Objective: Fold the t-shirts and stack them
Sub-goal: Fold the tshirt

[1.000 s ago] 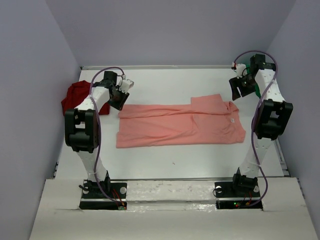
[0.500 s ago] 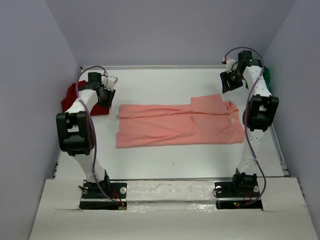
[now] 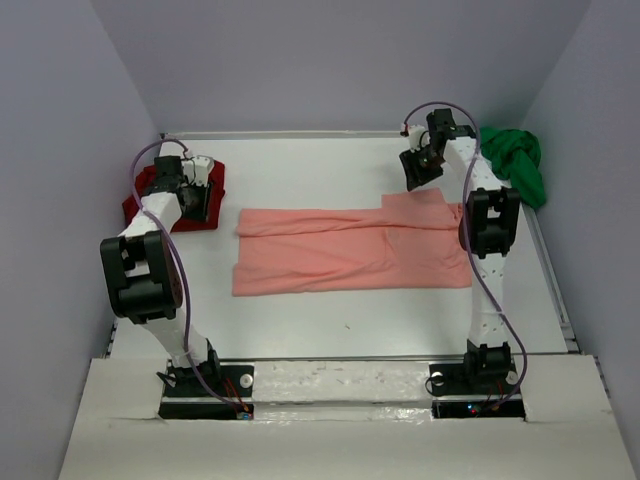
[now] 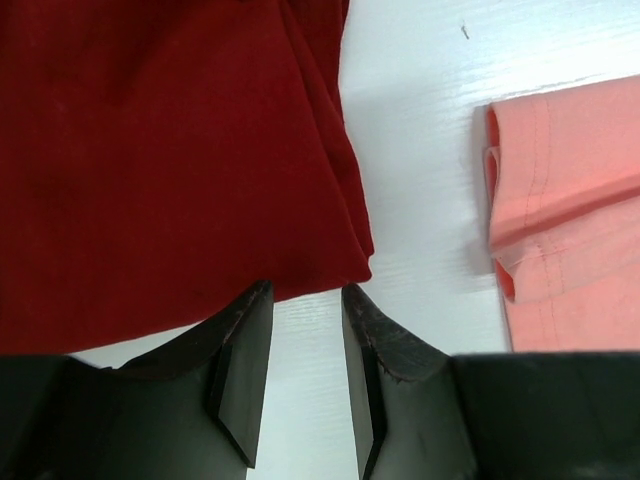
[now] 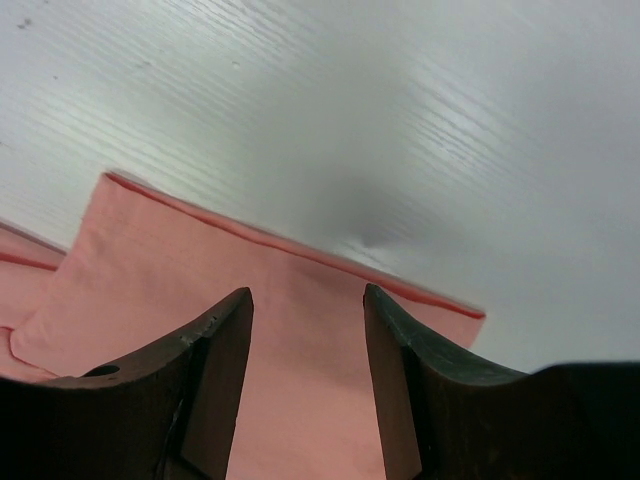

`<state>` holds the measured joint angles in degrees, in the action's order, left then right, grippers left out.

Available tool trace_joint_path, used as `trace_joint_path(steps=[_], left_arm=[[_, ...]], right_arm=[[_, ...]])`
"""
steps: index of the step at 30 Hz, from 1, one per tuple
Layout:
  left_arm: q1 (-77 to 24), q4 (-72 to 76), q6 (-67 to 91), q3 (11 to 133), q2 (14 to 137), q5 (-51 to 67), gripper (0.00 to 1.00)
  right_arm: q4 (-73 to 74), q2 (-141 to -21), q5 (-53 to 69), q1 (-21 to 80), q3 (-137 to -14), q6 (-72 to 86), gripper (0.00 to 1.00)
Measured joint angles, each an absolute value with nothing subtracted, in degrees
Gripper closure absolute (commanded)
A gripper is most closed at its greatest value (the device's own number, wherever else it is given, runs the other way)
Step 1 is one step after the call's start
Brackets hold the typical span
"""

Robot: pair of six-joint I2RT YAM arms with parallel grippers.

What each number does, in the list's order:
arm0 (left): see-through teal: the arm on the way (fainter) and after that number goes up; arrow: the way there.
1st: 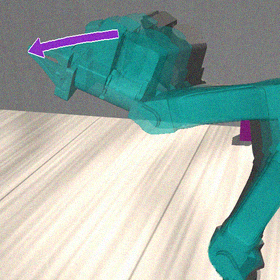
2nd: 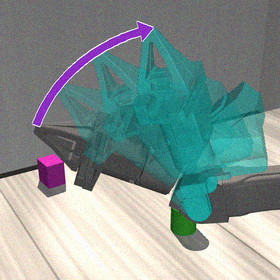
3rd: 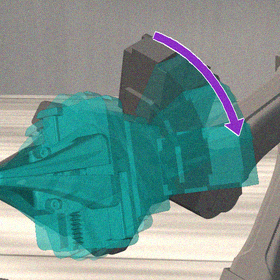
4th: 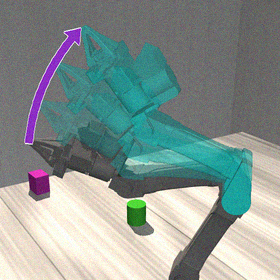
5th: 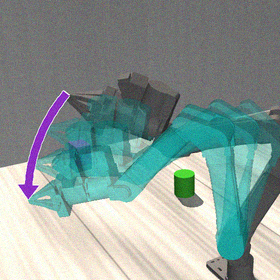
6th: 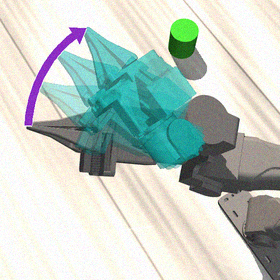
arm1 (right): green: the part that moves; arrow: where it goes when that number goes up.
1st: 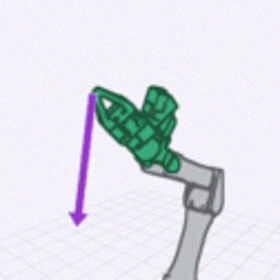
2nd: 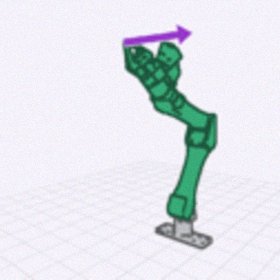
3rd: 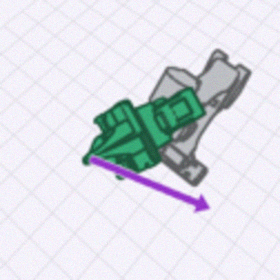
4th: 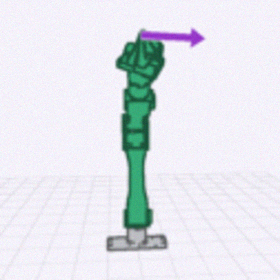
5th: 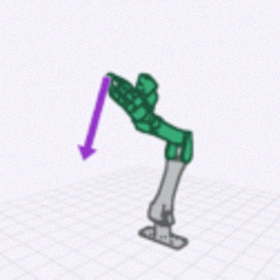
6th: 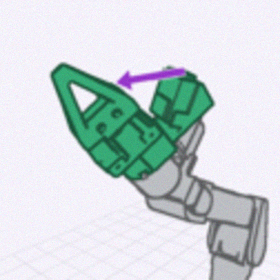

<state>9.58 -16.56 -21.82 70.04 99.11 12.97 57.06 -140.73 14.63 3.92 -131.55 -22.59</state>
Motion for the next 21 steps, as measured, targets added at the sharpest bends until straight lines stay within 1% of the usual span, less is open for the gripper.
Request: trace_joint_path(steps=[7,14,21], left_arm=[[9.61,-14.11,-20.78,65.19,96.82,13.13,0.56],[9.61,-12.47,-20.62,64.14,95.37,13.10,0.56],[9.61,-11.88,-20.62,64.07,94.87,13.10,0.56]], right_arm=[[55.11,-140.92,13.52,6.46,-131.55,-22.48,0.46],[54.78,-141.82,12.27,6.44,-131.55,-22.48,0.47],[54.72,-142.12,10.87,6.44,-130.96,-22.65,0.50]])
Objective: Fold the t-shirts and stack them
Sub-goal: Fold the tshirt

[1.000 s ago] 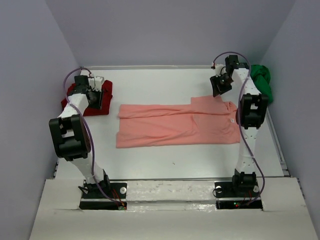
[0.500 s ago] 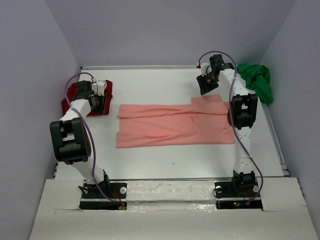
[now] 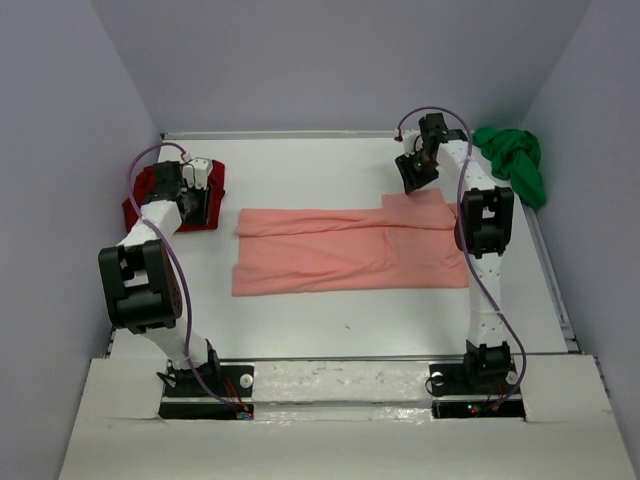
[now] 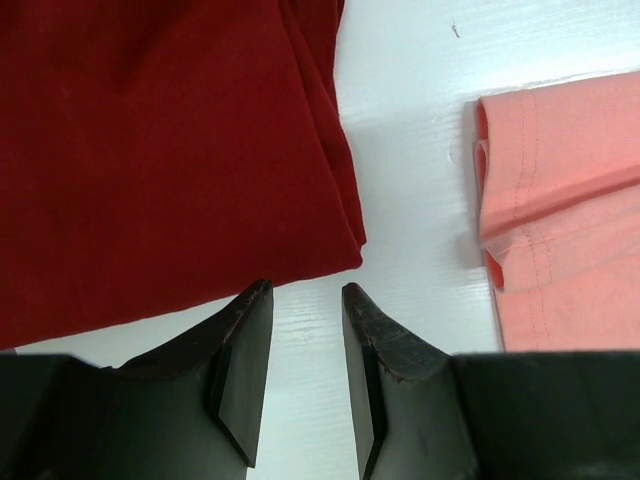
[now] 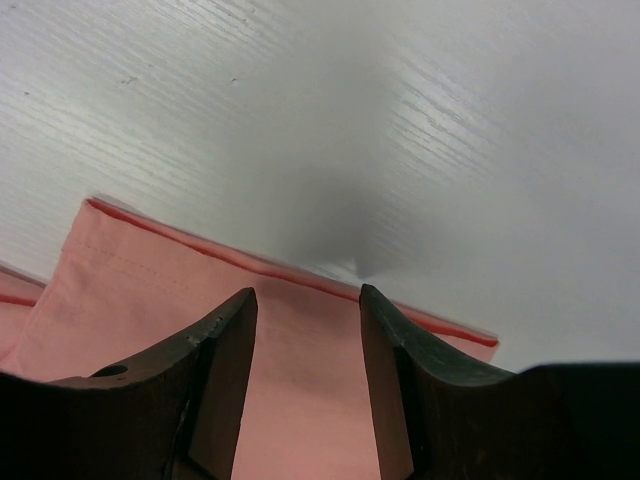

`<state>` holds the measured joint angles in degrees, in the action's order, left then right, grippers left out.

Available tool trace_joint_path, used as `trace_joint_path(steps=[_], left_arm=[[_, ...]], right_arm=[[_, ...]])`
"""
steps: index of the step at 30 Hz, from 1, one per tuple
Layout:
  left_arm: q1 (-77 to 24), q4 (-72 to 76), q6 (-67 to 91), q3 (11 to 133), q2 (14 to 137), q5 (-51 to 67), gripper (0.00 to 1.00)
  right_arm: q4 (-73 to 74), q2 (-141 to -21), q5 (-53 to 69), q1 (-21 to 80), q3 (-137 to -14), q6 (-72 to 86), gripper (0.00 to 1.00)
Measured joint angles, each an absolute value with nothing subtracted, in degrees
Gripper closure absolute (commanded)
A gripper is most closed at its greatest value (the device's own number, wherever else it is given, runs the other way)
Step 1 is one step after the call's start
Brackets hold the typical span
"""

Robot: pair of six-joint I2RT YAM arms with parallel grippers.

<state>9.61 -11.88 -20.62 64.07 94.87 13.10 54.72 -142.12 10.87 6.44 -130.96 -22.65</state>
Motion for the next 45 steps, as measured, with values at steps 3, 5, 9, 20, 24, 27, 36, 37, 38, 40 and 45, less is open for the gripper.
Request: trace_joint_path(steps=[3,5,9,20,24,27,36,37,38,40,45], left_arm=[[9.61,-11.60,-20.45,63.57,94.41,12.91,0.56],[9.61,-11.57,-20.45,63.22,94.04,12.75,0.56],[9.63,-11.31,-20.43,63.18,93.89,12.60,0.56],[9.76,-11.20,-20.43,62.59,93.89,12.32,0.56],[9.76,-10.96,-20.45,62.37,93.67,12.25,0.56],[9.76,-10.94,-20.45,62.37,93.23,12.27,0.56],[9.76,-10.92,-20.45,62.37,92.49,12.27,0.56],[9.76,-10.92,-20.47,62.37,92.49,12.29,0.56],[9.76,-10.92,-20.47,62.37,92.49,12.34,0.56],[9.76,-10.92,-20.45,62.37,92.49,12.34,0.56],[9.76,-10.94,-20.47,62.37,92.49,11.99,0.56]], right_arm=[[54.33,-142.12,10.48,6.44,-129.69,-22.72,0.50],[54.02,-142.12,10.22,6.44,-128.55,-22.96,0.50],[53.08,-141.86,9.76,6.44,-127.87,-23.14,0.51],[51.94,-141.10,8.97,6.44,-126.21,-23.46,0.89],[51.31,-139.76,8.75,6.46,-123.83,-23.79,0.94],[50.92,-138.96,8.54,6.46,-122.41,-24.03,0.96],[50.94,-138.45,8.32,6.46,-121.89,-24.18,1.00],[51.09,-138.45,8.32,6.46,-121.89,-24.18,1.00],[51.27,-138.41,8.27,6.46,-121.89,-24.18,1.00],[51.99,-138.34,7.90,6.46,-121.89,-24.18,1.00],[52.95,-136.68,7.42,6.46,-119.48,-24.18,1.00]])
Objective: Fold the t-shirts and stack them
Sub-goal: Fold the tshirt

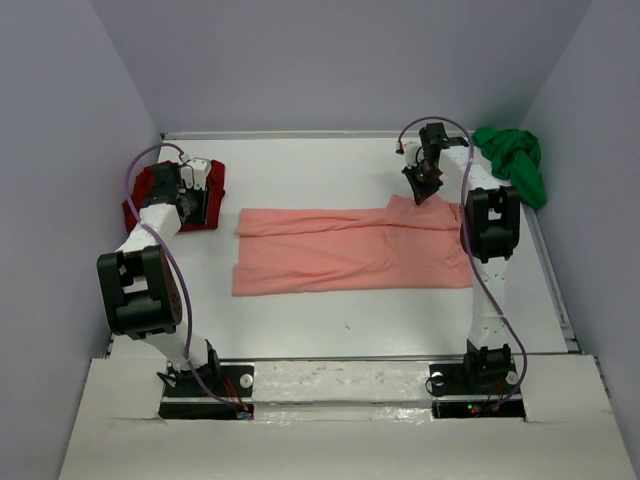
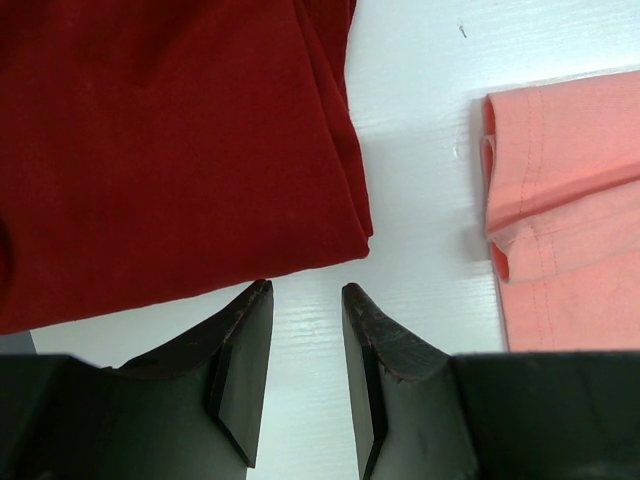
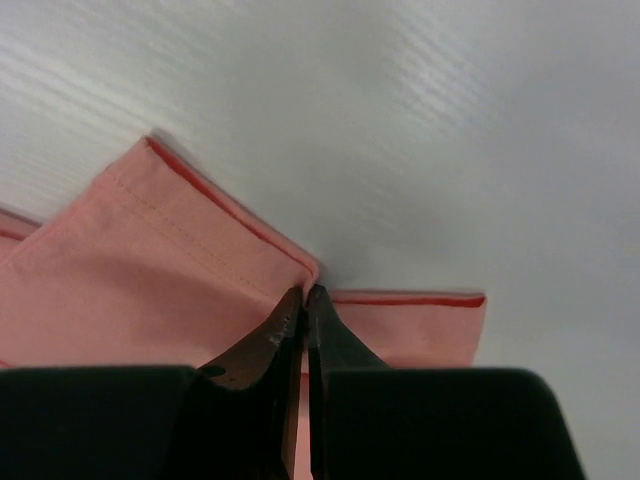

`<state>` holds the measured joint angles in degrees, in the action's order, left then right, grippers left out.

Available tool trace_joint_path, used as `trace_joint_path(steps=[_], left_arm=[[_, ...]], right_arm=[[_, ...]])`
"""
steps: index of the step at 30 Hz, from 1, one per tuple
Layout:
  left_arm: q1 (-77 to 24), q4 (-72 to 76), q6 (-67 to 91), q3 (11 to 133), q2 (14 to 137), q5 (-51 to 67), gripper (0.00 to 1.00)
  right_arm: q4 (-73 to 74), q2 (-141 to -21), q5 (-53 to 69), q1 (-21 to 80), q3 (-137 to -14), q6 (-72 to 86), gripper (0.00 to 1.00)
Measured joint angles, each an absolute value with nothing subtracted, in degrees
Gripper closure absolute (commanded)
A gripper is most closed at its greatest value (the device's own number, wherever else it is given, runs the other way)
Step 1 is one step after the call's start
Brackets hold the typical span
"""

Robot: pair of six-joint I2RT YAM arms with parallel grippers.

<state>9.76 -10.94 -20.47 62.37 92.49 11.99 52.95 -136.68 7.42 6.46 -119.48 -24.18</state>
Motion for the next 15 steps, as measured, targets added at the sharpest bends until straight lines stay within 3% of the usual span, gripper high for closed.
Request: trace_joint_path(steps=[15], left_arm=[[9.76,-10.94,-20.47,62.37,91.94,12.38,0.56]], right_arm=[[53.69,-127.52,6.44,6.46,-113.60,-24.25,1.00]])
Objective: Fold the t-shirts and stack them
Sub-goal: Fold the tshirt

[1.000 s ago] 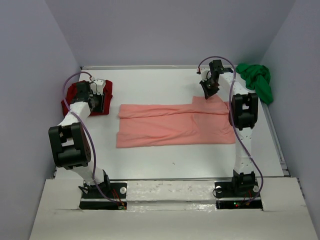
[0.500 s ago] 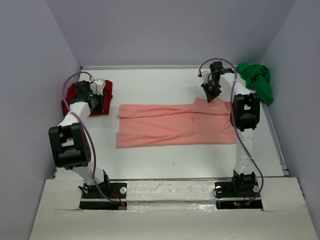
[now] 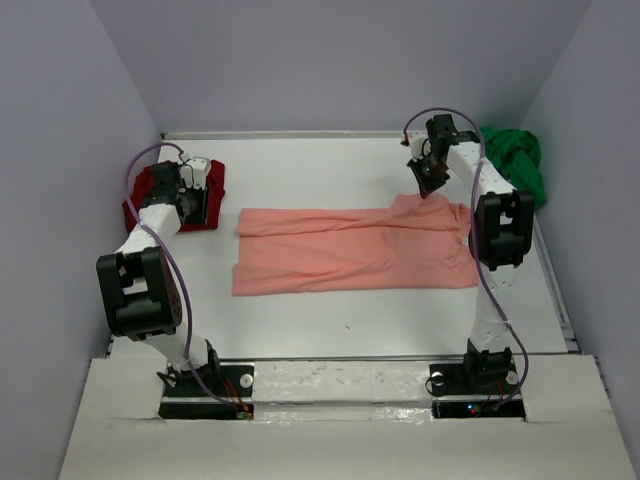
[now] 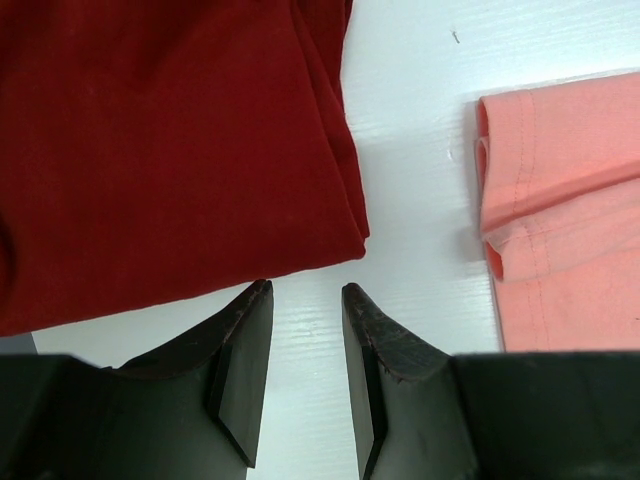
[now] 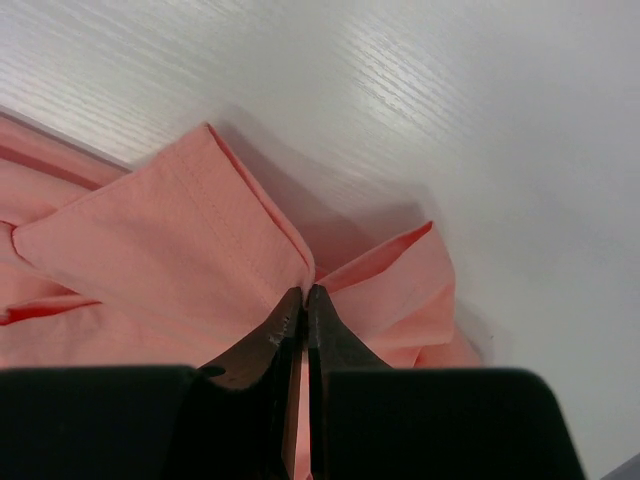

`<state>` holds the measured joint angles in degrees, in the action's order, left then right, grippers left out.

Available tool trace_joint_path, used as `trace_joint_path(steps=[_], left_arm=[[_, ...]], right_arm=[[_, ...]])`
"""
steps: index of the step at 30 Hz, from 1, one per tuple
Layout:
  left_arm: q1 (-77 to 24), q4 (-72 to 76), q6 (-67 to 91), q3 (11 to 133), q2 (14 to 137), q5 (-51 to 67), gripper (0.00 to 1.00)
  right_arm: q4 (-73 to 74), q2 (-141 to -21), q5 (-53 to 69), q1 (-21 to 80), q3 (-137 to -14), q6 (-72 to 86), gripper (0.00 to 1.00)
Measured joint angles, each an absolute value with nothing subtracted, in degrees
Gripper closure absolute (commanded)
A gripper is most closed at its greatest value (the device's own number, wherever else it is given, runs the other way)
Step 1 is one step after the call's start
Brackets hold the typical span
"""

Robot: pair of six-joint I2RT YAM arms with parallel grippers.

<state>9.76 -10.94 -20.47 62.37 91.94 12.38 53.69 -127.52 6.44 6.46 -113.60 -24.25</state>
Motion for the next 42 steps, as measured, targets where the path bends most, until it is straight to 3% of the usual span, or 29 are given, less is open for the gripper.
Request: trace_joint_path(steps=[11,23,42], left_arm=[[9.76,-10.94,-20.47,62.28,91.70,13.41,0.56],[9.76,-10.94,-20.45,61.73,89.38,14.85,0.56],[9.76,-10.96,-20.47,61.73,89.38,16.14,0.56]], right_arm=[[55.51,-126.78,6.37,6.66,-113.43,-24.25,1.00],[56.55,-116.46,5.93,7.66,-108.38,-24.27,1.00],[58.78,-115.68,5.93,10.07,-103.39,-24.49,1.00]])
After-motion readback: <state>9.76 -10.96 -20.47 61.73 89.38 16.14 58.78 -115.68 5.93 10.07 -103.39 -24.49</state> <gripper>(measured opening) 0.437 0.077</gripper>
